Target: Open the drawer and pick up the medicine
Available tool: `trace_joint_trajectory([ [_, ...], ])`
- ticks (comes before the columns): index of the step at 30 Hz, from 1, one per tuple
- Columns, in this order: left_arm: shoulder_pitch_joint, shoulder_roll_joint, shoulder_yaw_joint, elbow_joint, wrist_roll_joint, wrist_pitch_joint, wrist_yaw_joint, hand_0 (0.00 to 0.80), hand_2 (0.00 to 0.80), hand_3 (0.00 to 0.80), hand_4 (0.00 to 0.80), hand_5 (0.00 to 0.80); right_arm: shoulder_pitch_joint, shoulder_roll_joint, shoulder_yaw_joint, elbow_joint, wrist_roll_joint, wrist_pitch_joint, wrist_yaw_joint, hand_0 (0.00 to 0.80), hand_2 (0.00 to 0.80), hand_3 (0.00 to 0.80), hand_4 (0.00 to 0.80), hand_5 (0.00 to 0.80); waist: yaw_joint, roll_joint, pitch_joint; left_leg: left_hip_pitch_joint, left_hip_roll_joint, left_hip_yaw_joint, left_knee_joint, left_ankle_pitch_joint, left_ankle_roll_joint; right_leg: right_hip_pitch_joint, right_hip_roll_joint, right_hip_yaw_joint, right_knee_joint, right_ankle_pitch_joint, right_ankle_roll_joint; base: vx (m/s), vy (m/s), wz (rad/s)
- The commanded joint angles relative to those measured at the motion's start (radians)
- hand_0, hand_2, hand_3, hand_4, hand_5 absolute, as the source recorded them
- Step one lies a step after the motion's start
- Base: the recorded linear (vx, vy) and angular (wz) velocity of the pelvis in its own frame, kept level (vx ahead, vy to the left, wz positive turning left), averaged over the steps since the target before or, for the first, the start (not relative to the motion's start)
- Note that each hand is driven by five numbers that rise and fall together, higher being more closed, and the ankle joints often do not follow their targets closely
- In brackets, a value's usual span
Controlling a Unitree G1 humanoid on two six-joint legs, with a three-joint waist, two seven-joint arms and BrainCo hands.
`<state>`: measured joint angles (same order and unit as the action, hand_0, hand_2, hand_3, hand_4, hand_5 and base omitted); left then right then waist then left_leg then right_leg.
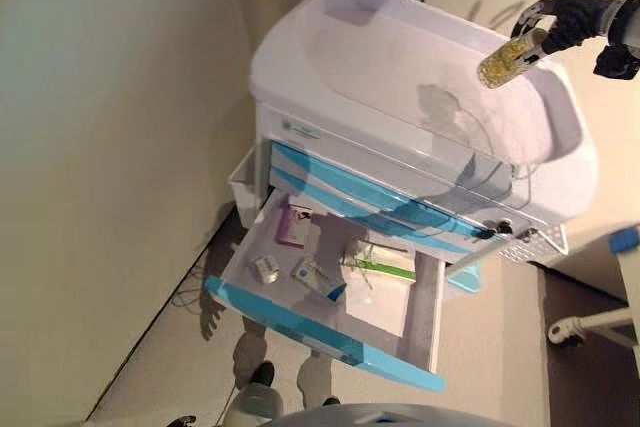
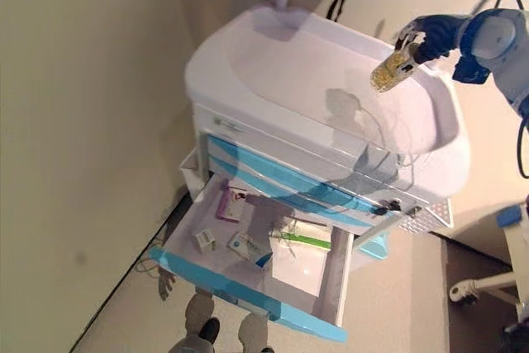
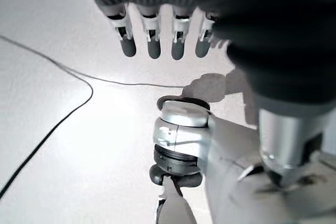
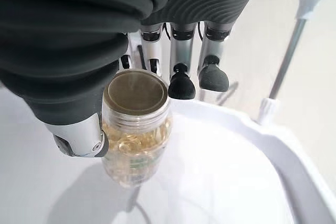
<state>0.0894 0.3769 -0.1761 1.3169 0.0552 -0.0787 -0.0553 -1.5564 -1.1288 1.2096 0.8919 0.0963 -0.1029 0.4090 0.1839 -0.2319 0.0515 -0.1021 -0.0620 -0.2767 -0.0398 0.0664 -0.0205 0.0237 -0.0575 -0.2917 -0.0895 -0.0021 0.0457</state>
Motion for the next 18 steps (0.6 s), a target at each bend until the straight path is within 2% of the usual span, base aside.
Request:
trace_joint_trajectory([
  [1,-0.015,0.049,0.003,0.027,-0.013,0.008,-0.021,0.000,0.000,0.000,0.000,0.000,-0.042,-0.002,-0.034,0.073,-0.046,0.027,-0.004,0.800,0.800,0.800,0.800,0.800,0.033,-0.050,-0.017,-0.004,-0.036,0.017,0.015,-0.028,0.000,-0.063,-0.046,-0.021,0.096,0.050,0.068,0.039,-0.045,0.32],
  [7,-0.030,0.065,0.003,0.018,-0.008,0.017,-0.037,0.000,0.000,0.000,0.000,0.000,-0.050,-0.033,0.032,0.056,-0.143,0.035,0.040,0.800,0.800,0.800,0.800,0.800,0.056,-0.069,-0.004,-0.021,-0.041,-0.011,0.015,-0.023,-0.004,-0.062,-0.046,-0.055,0.090,0.043,0.065,0.021,-0.026,0.24],
  [18,-0.043,0.069,-0.005,0.003,-0.005,0.016,-0.049,0.000,0.000,0.000,0.000,0.000,0.001,-0.052,0.065,-0.039,-0.143,0.043,0.103,0.800,0.800,0.800,0.800,0.800,0.074,-0.080,0.018,-0.028,-0.041,-0.017,0.019,-0.023,-0.007,-0.060,-0.042,-0.061,0.088,0.034,0.059,0.004,-0.003,0.02],
])
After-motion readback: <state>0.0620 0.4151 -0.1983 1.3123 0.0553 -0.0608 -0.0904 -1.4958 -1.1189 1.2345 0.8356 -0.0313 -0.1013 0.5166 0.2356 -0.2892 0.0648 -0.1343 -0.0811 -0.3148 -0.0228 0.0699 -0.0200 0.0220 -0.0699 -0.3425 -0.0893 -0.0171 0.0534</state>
